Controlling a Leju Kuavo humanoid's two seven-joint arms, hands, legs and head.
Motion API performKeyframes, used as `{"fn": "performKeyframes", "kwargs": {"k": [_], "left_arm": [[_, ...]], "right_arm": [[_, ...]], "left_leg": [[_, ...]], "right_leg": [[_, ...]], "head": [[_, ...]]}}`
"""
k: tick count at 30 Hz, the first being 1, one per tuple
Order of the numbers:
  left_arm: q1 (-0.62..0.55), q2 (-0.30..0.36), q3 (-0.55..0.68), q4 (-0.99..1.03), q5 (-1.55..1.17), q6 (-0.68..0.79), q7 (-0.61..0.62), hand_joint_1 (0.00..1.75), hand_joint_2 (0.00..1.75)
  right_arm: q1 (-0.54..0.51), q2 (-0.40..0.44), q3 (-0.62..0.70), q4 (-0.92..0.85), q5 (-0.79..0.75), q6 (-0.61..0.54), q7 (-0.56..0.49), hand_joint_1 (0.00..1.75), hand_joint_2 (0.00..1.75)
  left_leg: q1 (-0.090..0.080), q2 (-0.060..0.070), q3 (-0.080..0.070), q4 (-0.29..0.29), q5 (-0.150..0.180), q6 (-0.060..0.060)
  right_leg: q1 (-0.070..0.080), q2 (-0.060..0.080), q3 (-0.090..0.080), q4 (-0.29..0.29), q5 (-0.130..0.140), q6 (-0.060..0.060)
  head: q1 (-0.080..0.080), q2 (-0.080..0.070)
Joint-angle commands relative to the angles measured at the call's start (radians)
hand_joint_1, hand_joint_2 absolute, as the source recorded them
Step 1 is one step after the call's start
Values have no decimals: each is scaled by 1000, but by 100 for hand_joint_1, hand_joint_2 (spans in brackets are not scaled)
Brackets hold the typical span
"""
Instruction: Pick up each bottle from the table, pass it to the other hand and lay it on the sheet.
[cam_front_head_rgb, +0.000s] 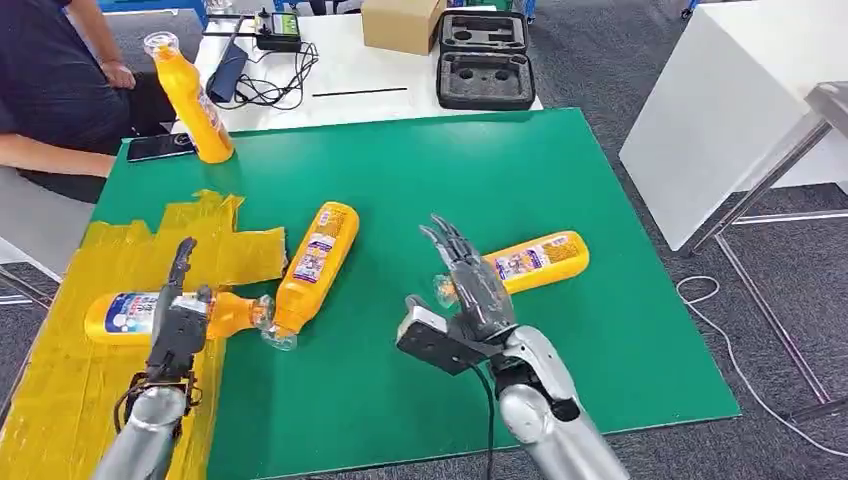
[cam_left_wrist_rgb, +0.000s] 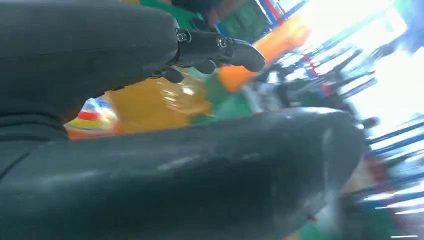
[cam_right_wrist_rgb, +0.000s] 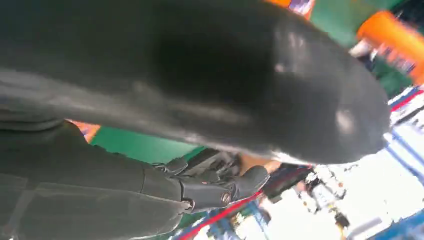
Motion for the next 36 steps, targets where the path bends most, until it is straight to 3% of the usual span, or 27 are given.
{"fn": "performKeyframes", "kwargs": {"k": [1, 2, 3, 4, 5, 7, 10, 12, 17, 18, 21, 25, 30, 36], "left_arm": [[22, -57, 30, -179, 67, -21, -5, 0, 0], [21, -55, 29, -171, 68, -21, -5, 0, 0], [21, -55, 29, -171, 68, -21, -5, 0, 0], [27, -70, 45, -190, 123, -16, -35, 0, 0], [46, -63, 25, -219, 135, -17, -48, 0, 0], [102, -57, -38, -267, 176, -46, -53, 0, 0], [171, -47, -118, -304, 255, -84, -87, 0, 0], [189, -49, -147, -318, 257, -60, -123, 0, 0], [197, -18, -200, -285, 314, -77, -121, 0, 0], [196, -10, -202, -285, 318, -78, -120, 0, 0], [223, 20, -183, -328, 352, -76, -128, 0, 0], [296, 12, -128, -441, 363, -75, -132, 0, 0], [280, 9, -98, -448, 361, -104, -105, 0, 0], [217, 22, -103, -396, 372, -118, -108, 0, 0]], "right_arm": [[47, -57, -50, -98, 36, -14, 17, 0, 0], [43, -54, -48, -90, 37, -14, 18, 0, 0], [43, -54, -48, -90, 37, -14, 18, 0, 175], [40, -59, -48, -89, 87, -46, 46, 0, 175], [42, -65, -48, -101, 74, -61, 20, 0, 0], [52, -91, -72, -113, 36, -79, -26, 0, 0], [91, -120, -131, -161, 20, 2, -19, 0, 0], [129, -135, -177, -199, 151, -55, -8, 0, 0], [246, -196, -295, -292, 77, 14, -49, 0, 0], [263, -214, -312, -306, 82, 24, -43, 0, 175], [256, -271, -341, -289, 67, 85, -29, 0, 175], [162, -336, -387, -194, 67, 199, -16, 0, 175], [133, -390, -470, -124, 67, 292, -33, 0, 175], [24, -396, -446, 71, 118, 273, -60, 0, 175]], "left_leg": [[0, -1, 3, 0, -1, -1], [1, -2, 4, 0, -2, -1], [1, -2, 3, 0, -1, -1], [1, -2, 5, 0, -2, -1], [1, -2, 3, 0, -1, -1], [1, -1, 3, 0, -1, -1], [0, -2, 6, -1, -2, 0], [0, -3, 6, -1, -2, 0], [0, -8, 6, -1, -3, 0], [-1, -5, 2, 0, -2, 0], [-1, -5, 4, 0, -4, 1], [-1, 1, 5, 1, -6, 0], [-1, -2, 6, 1, -5, 1], [-1, -1, 4, 0, -3, 1]], "right_leg": [[1, -1, 3, 0, -1, -1], [1, -1, 5, 0, -2, -2], [1, -2, 3, 0, -1, -1], [1, -1, 5, 0, -2, -2], [1, -1, 3, 0, -1, -1], [1, -1, 3, 0, -1, -1], [1, -2, 6, -1, -2, -1], [0, -3, 7, -1, -3, 0], [0, -7, 9, -2, -4, -1], [-1, -5, 4, -2, -2, 0], [-2, -4, 6, -1, -4, 1], [-1, 3, 5, -1, -3, 1], [-1, -1, 7, -1, -4, 1], [-1, 1, 6, -2, -2, 2]], "head": [[0, 0], [0, 0], [0, 0], [0, 0], [0, 0], [0, 0], [0, 0], [0, 0], [0, 0], [0, 0], [0, 0], [0, 0], [0, 0], [0, 0]]}}
